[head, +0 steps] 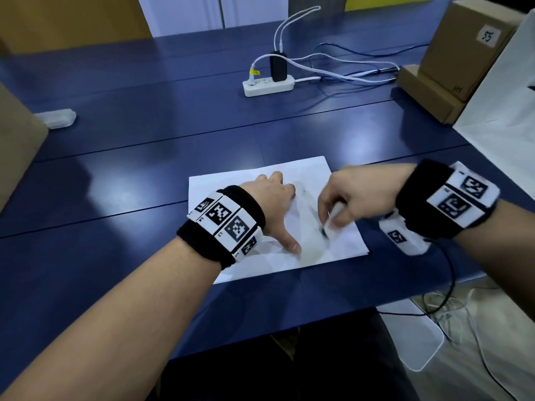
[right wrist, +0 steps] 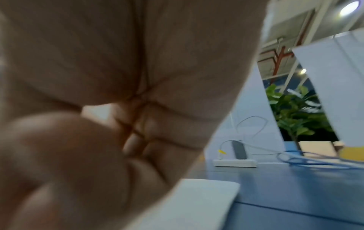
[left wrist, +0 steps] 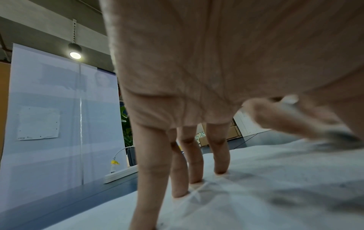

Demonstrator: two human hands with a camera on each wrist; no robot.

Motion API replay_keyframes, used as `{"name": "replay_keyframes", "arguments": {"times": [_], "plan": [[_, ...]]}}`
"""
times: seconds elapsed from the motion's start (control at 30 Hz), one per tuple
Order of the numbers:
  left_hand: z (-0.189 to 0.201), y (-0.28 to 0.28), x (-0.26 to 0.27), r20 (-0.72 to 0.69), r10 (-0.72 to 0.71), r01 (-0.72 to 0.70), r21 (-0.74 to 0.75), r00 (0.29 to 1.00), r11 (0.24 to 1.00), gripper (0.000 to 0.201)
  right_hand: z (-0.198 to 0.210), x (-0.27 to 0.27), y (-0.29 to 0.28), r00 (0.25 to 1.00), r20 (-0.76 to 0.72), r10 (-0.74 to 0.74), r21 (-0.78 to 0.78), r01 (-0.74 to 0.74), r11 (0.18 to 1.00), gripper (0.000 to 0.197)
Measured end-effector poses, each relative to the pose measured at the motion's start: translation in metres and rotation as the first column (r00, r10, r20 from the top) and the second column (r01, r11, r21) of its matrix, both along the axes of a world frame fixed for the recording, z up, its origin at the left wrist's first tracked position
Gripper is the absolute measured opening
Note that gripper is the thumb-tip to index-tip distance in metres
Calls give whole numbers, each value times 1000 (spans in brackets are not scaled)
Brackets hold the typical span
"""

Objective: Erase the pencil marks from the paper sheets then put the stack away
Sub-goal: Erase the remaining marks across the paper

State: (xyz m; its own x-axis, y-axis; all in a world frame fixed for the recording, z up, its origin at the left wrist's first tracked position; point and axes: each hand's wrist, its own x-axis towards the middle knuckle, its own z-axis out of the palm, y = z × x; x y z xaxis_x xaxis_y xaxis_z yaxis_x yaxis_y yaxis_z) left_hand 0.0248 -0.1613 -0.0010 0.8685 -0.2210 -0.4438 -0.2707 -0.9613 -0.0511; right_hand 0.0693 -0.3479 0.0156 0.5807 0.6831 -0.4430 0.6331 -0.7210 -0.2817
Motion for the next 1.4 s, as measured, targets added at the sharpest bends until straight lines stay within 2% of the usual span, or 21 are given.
{"name": "replay_keyframes", "arguments": {"times": [0.07, 0.2, 0.27, 0.3, 0.37, 0.43, 0.47, 0.57, 0.63, 0.67, 0.7, 0.77, 0.83, 0.87, 0.93, 1.03, 1.1, 1.2, 1.23, 1.33, 1.4], "plan": [[0, -1, 0, -5, -5, 5, 7, 1000, 1000, 112, 3, -8, 2, 995, -85, 55, -28, -58, 998, 11], [0, 0, 0, -9, -4, 4, 7, 1000, 1000, 110, -5, 22, 6, 979, 164, -121, 108, 104, 989, 13], [-1, 1, 0, -1, -8, 8, 6, 1000, 1000, 110, -8, 25, 3, 960, 218, -176, 150, 146, 978, 16], [0, 0, 0, 1, -10, 10, 8, 1000, 1000, 110, -9, 21, 0, 969, 196, -152, 127, 129, 983, 15], [0, 0, 0, 1, -6, 6, 10, 1000, 1000, 110, -5, 5, -2, 999, 28, -35, 59, 33, 998, 12], [0, -1, 0, 1, -3, 3, 12, 1000, 1000, 111, -2, -10, -1, 988, -140, 58, -10, -60, 998, 12], [0, -2, 0, -2, -2, 2, 13, 1000, 1000, 111, -2, -10, -1, 985, -157, 64, -12, -67, 998, 12], [0, -2, 0, -8, -3, 4, 19, 1000, 1000, 109, -6, 12, 3, 998, 34, -44, 72, 41, 997, 12], [0, -2, -1, -9, -2, 2, 13, 1000, 1000, 108, -7, 22, 3, 971, 187, -146, 150, 119, 982, 14], [0, -2, -1, -7, -3, 3, 12, 1000, 1000, 108, -7, 21, 0, 967, 204, -155, 160, 123, 979, 14], [1, -2, -1, -4, -4, 4, 11, 1000, 1000, 108, -7, 17, -2, 977, 169, -127, 141, 104, 985, 13], [1, -2, -1, -5, 3, -3, 10, 1000, 1000, 110, -3, 0, -4, 999, -24, -22, 50, 23, 999, 11], [1, -3, -1, -5, 4, -4, 7, 1000, 1000, 111, -2, -11, -3, 986, -161, 47, -14, -50, 999, 12], [1, -3, -1, -6, 2, -2, 7, 1000, 1000, 111, -3, -9, -2, 989, -140, 48, -6, -49, 999, 12], [2, -4, -2, -12, 0, 0, 12, 1000, 1000, 109, -6, 6, 2, 999, 29, -31, 64, 29, 998, 10], [2, -4, -2, -9, 0, 0, 9, 1000, 1000, 106, -8, 20, 1, 959, 225, -172, 162, 137, 977, 14], [2, -3, -3, -9, 0, 0, 11, 1000, 1000, 106, -6, 13, -5, 981, 155, -118, 118, 101, 988, 13], [2, -4, -3, -5, 10, -10, 0, 1000, 1000, 108, -3, -9, -7, 995, -103, 15, -16, -17, 1000, 12], [2, -4, -3, -6, 11, -11, -8, 1000, 1000, 108, -3, -9, -7, 991, -132, 18, -15, -21, 1000, 12], [3, -5, -3, -19, 5, -5, -25, 1000, 1000, 107, -5, 10, -1, 994, 79, -74, 69, 68, 995, 12], [3, -6, -4, -25, 7, -8, -30, 1000, 1000, 104, -7, 20, 0, 962, 213, -172, 143, 143, 979, 16]]}}
